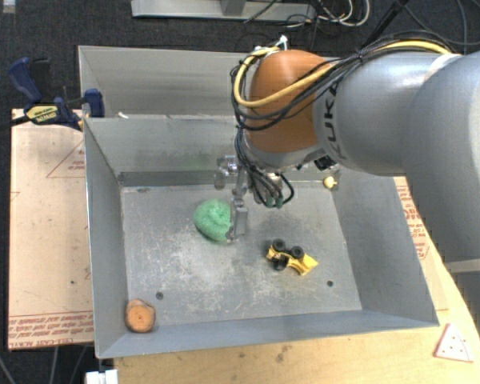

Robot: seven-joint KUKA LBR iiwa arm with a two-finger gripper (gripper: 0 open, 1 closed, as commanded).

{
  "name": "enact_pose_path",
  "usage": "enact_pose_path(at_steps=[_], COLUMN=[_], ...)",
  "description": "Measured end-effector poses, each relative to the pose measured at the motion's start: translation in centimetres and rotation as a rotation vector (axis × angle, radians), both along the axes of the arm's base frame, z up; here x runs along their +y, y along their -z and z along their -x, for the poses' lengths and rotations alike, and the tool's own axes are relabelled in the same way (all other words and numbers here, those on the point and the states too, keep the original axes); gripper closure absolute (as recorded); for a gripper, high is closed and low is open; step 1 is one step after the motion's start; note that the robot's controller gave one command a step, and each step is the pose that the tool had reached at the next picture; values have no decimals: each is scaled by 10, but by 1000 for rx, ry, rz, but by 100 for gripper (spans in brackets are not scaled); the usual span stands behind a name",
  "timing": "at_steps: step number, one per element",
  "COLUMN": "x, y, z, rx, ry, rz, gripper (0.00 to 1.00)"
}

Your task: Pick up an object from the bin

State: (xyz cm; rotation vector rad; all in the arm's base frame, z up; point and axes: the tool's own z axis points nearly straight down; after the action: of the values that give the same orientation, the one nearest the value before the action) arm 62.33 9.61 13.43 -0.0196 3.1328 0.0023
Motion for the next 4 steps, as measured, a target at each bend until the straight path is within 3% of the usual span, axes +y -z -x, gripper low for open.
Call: enact_pose_path(at_steps=[1,2,3,4], x=[-4,-4,-5,2], y=[26,26,26,59], z=[-8,-8,-8,-19], rx=[6,6,6,6], ry=[-78,-78,-78,-194], rz=[0,0,0,-2], gripper=[100,0,0,100])
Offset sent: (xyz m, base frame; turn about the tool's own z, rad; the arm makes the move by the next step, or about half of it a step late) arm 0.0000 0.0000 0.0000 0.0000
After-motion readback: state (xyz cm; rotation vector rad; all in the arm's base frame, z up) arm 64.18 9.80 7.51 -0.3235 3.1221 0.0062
